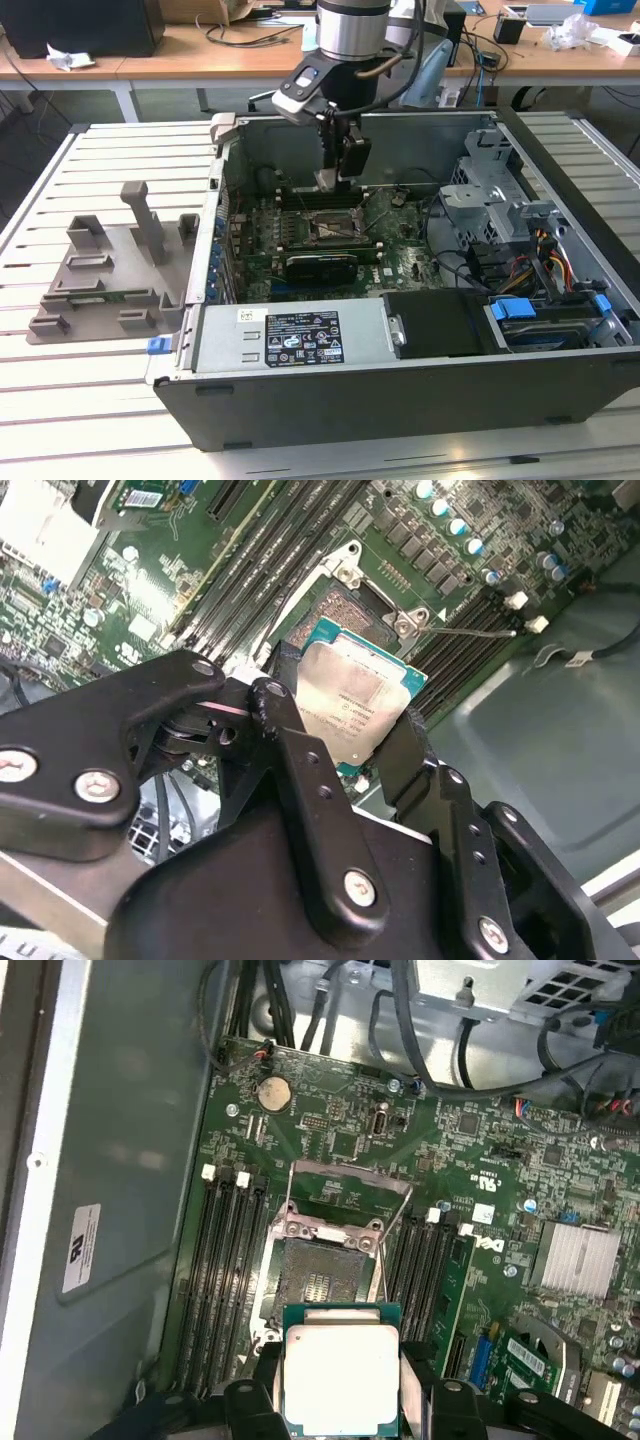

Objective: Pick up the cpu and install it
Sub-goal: 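Place the cpu into insertion slot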

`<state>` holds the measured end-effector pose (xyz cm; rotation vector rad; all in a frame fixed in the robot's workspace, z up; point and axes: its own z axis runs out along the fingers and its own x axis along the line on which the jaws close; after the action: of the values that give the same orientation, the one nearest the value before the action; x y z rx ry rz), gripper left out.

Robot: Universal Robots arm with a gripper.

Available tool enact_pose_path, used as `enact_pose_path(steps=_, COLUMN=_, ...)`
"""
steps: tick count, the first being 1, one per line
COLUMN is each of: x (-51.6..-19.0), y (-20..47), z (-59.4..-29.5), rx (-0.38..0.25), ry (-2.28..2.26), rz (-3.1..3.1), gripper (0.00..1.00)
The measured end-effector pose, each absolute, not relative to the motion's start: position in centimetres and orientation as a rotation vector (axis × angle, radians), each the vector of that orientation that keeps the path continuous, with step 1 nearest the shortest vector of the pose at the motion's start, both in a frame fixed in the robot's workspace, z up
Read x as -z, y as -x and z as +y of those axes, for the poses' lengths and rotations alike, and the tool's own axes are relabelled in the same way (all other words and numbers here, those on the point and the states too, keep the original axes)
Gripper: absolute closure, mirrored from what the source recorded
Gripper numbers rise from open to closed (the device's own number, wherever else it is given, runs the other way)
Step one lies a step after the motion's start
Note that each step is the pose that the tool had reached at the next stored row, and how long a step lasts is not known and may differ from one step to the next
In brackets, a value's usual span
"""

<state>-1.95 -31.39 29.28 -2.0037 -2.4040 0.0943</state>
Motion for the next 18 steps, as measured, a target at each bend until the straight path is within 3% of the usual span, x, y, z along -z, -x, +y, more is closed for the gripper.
enact_pose_path(steps=18, x=-28.88, y=1.95, z=-31.39, rx=-0.098, ry=2.132, rz=-2.289, gripper=0.45)
